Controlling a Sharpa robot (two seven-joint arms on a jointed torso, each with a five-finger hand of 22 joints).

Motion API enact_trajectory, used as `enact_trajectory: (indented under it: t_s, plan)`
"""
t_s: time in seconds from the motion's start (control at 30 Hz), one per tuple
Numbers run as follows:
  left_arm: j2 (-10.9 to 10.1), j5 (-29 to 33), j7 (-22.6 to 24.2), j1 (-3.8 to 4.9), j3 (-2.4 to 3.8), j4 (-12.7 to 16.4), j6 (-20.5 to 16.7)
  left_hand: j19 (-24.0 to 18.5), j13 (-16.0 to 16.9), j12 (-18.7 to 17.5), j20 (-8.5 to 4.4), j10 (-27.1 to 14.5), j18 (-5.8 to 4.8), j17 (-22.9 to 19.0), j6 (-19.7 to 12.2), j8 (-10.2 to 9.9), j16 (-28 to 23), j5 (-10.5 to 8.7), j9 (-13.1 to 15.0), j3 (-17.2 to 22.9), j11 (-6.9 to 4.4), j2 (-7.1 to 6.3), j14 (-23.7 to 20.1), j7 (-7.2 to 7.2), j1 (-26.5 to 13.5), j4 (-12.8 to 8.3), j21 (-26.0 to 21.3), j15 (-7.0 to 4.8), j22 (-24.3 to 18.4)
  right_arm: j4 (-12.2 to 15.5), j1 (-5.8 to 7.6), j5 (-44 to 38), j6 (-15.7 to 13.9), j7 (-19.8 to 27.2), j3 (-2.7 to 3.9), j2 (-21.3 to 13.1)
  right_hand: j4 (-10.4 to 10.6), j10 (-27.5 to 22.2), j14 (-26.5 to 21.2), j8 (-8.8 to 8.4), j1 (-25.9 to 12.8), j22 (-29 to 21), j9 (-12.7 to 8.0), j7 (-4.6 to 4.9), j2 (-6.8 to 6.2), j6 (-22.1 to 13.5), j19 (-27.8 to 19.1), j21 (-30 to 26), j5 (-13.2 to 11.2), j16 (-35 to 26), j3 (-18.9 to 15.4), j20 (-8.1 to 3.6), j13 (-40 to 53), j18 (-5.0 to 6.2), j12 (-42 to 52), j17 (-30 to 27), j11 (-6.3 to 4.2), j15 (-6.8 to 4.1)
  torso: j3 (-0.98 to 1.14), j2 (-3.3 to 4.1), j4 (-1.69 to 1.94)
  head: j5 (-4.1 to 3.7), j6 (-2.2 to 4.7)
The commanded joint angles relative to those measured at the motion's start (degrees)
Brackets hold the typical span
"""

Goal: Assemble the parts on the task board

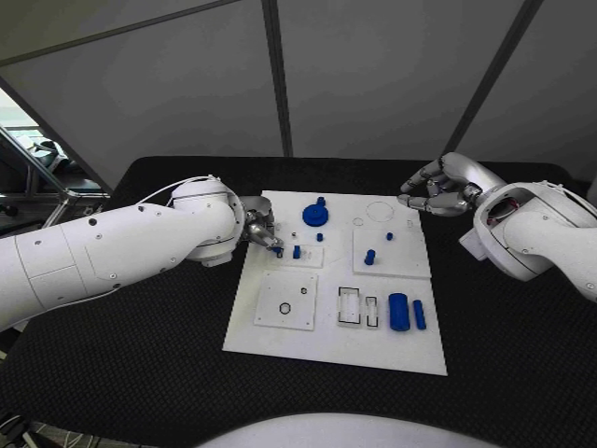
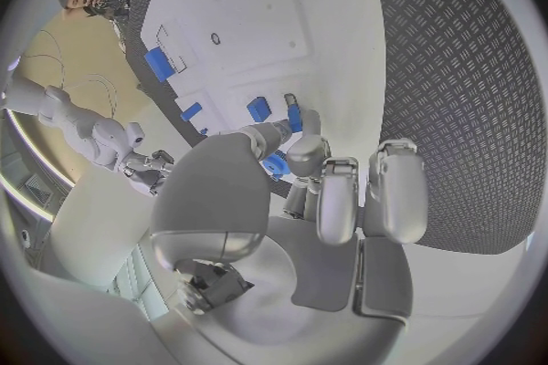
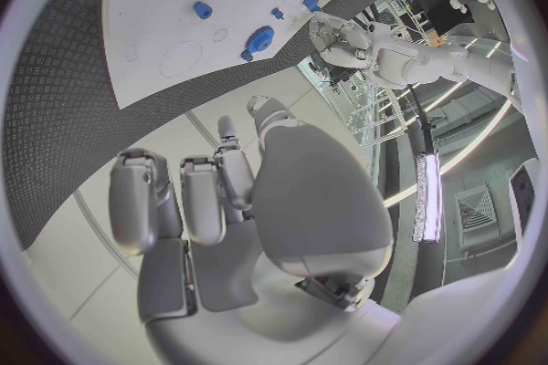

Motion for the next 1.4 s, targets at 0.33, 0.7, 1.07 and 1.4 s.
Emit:
enact_trajectory:
  t_s: [0.33, 0.7, 1.07, 1.4]
  plan:
    - [0.2, -0.7, -0.6, -0.29, -0.13, 0.5, 2.0, 0.3, -0.2, 0.0, -0.07, 0.3, -0.64, 11.7, -0.1, 0.3, 0.1, 0.33, 0.1, 7.4, -0.06, -0.64, 5.1, -0.46, -0.2, -7.0, 0.3, -0.34, 6.6, 0.0, 0.10, -0.2, 0.4, 0.6, 0.04, 0.1, 0.2, -0.2, 3.6, -0.15, -0.3, 6.3, -0.1, -0.13, 0.23, 0.2, -0.5, -0.2, 0.2, -0.3, 0.2, -0.07, -0.1, 1.16, -0.3, 4.5, -0.07, -0.29, 0.00, -0.04, 0.00, 0.01, -0.06]
    - [0.2, -0.7, -0.4, -0.31, -0.13, 0.5, 2.9, 0.3, -0.4, -0.1, -0.10, 0.3, -0.64, 11.6, -0.1, 0.5, 0.1, 0.39, 0.2, 7.7, -0.13, -1.04, 5.1, -0.53, -0.2, -7.3, 0.3, -0.38, 6.6, 0.0, 0.10, -0.2, 0.4, 0.6, 0.04, 0.1, 0.1, -0.1, 3.6, -0.15, -0.3, 6.3, -0.1, -0.14, 0.26, 0.1, -0.5, -0.2, 0.4, -0.3, 0.2, -0.08, 0.0, 1.16, -0.3, 4.5, -0.08, -0.30, 0.02, -0.01, 0.00, -0.03, -0.18]
    - [0.2, -0.7, -0.6, -0.31, -0.13, 0.4, 3.9, 0.4, -0.3, 0.0, -0.14, 0.6, -0.68, 11.7, 0.0, 0.7, 0.1, 0.49, 0.3, 7.9, -0.19, -1.46, 5.1, -0.58, -0.1, -7.6, 0.4, -0.43, 6.7, 0.0, 0.10, -0.2, 0.5, 0.6, 0.04, 0.1, 0.1, -0.1, 3.6, -0.15, -0.3, 6.3, -0.1, -0.14, 0.26, 0.1, -0.5, -0.2, 0.4, -0.3, 0.2, -0.08, 0.0, 1.16, -0.3, 4.5, -0.08, -0.30, -0.01, -0.03, 0.00, -0.09, -0.29]
    - [0.7, -0.4, -0.2, -0.30, -0.13, 0.0, 3.1, 0.4, -0.6, -0.1, -0.17, 0.9, -0.66, 11.7, 0.2, 1.0, 0.1, 0.66, 0.3, 8.1, -0.24, -1.25, 5.1, -0.69, -1.1, -6.9, 0.3, -0.45, 6.7, 0.1, 0.10, -0.2, 0.5, 0.6, 0.04, 0.1, 0.1, -0.1, 3.6, -0.15, -0.3, 6.3, -0.1, -0.14, 0.26, 0.1, -0.5, -0.2, 0.4, -0.3, 0.2, -0.08, 0.0, 1.16, -0.3, 4.5, -0.08, -0.30, 0.01, 0.00, 0.02, -0.14, -0.28]
